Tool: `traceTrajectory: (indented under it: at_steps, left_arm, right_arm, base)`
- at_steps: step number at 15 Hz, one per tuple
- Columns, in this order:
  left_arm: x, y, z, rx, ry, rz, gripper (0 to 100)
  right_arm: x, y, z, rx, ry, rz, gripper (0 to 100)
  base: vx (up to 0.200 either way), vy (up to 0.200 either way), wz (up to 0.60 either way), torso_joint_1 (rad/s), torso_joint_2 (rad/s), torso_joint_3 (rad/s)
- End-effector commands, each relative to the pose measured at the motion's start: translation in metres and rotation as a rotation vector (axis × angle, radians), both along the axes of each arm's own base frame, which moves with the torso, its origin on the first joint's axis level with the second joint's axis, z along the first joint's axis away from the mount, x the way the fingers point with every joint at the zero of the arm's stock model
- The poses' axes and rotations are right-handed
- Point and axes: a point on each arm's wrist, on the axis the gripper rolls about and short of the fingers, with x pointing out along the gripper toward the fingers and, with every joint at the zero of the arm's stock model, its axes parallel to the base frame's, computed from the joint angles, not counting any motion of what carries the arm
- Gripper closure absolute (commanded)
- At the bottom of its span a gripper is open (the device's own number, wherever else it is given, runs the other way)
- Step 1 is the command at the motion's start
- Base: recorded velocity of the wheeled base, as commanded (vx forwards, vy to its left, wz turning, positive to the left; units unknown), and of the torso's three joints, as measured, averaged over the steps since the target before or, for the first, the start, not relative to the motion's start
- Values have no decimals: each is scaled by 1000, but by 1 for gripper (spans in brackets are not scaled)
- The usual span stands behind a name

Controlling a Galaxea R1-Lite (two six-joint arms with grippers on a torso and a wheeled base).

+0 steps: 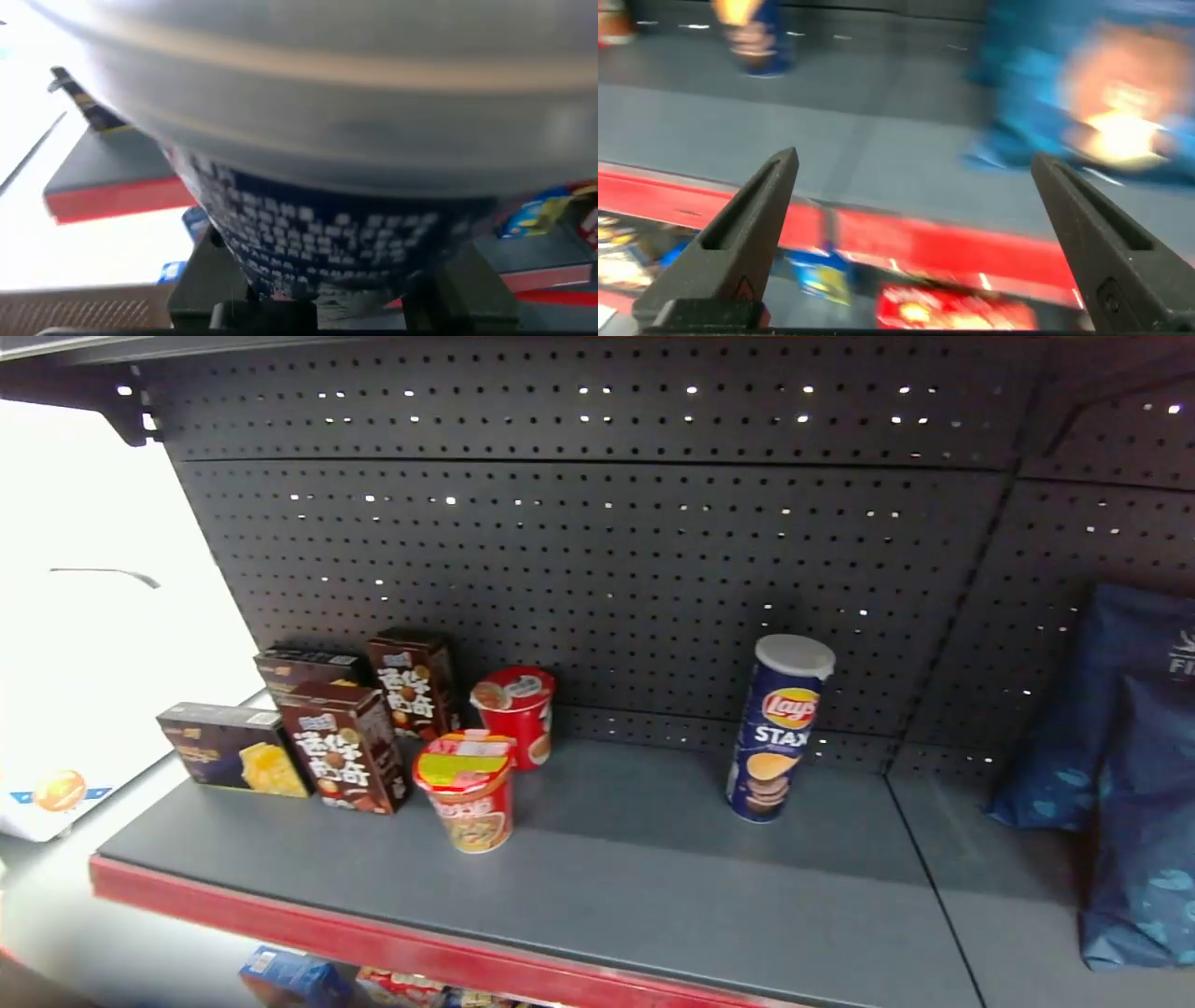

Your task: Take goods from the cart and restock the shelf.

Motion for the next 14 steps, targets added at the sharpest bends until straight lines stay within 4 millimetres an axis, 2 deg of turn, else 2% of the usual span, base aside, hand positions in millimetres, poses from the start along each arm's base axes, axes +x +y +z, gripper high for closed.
traceTrajectory:
  at_steps: [1,3,11,14]
  left_arm:
    - [1,0,0,0,6,0,100]
    - [1,0,0,0,5,0,100]
    - [-2,0,4,1,-26,3,100]
    - [-5,0,-2,1,-20,3,100]
  right_arm:
    - [0,0,0,0,2,0,0]
    - [0,0,0,0,2,0,0]
    - [0,0,0,0,2,0,0]
    - [0,0,0,-2,2,1,0]
  base:
    - [0,0,-600,2,7,-2]
    - [0,0,-600,5,2,2]
    - [0,0,0,0,0,0]
    - [0,0,0,0,0,0]
